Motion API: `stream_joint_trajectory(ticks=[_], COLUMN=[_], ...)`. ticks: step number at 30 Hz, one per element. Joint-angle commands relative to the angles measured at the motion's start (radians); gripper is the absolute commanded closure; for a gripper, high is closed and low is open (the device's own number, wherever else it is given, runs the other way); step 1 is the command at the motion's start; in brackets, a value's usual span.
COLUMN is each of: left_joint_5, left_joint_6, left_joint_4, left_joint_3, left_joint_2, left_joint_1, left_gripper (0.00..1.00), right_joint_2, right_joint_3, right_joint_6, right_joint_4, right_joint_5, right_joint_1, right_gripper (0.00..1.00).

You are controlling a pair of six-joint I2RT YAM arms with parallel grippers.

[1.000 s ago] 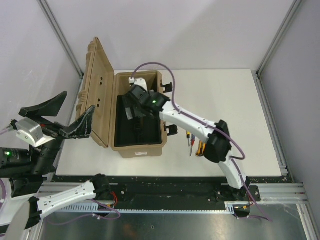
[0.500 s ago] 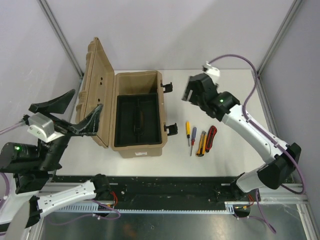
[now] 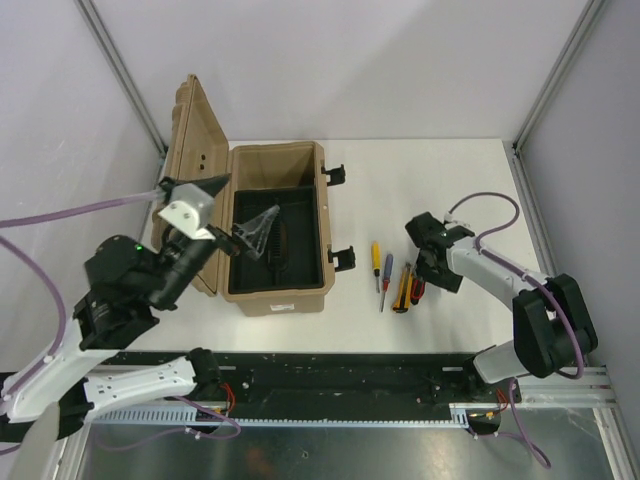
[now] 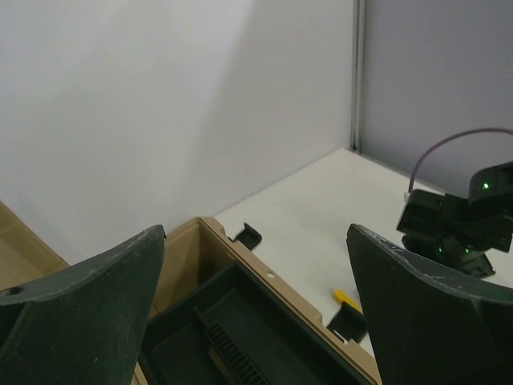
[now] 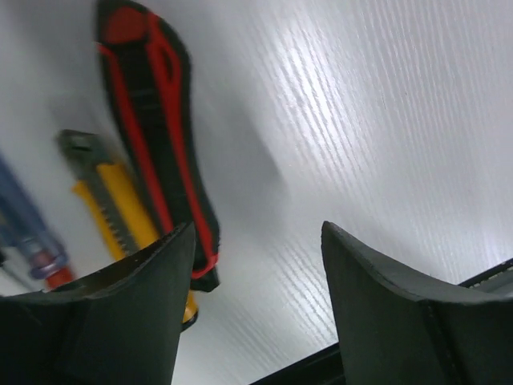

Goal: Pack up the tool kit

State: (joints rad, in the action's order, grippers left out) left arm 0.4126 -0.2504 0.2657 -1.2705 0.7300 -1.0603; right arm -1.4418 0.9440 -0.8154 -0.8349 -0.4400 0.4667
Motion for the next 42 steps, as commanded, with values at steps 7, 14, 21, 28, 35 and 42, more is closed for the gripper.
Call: stream_joint_trajectory(ticks=[7, 14, 21, 28, 35, 42], left_joint_5=[-0.035, -0.034, -0.046, -0.043, -0.041, -0.027], left_joint_6=[0.082, 0.089, 0.073, 0.070, 0.064, 0.040], left_joint_4=[0.071, 0.078, 0.076, 0.075, 0.073, 0.055], left_joint_3=[-0.050, -0.049, -0.050, -0.044, -0.043, -0.035], left_joint_2=[0.059, 0.070, 0.069, 0.056, 0.050, 0.031], left_joint_1=[-0.004, 0.003, 0.011, 0.017, 0.021, 0.022], left_gripper=[0.00, 0.01, 0.01, 0.01, 0.01, 0.01], right_joint_2=[-0.034, -0.001, -0.108, -0.167, -0.181, -0.060], right_joint_3=[-0.085, -0.085, -0.085, -0.085, -0.081, 0.017], right_joint_6=[0.043, 0.050, 0.082, 0.092, 0.115, 0.134], right_joint_4=[0.230, 0.251, 0.312, 0.329, 0.342, 0.277], right_joint_5=[0.118, 0.088, 0.133, 0.130, 0.140, 0.077], right_joint_1=[-0.062, -0.072, -0.087, -0.090, -0.090, -0.071], right_gripper=[0.37, 0.34, 0.35, 0.45, 0.69, 0.86])
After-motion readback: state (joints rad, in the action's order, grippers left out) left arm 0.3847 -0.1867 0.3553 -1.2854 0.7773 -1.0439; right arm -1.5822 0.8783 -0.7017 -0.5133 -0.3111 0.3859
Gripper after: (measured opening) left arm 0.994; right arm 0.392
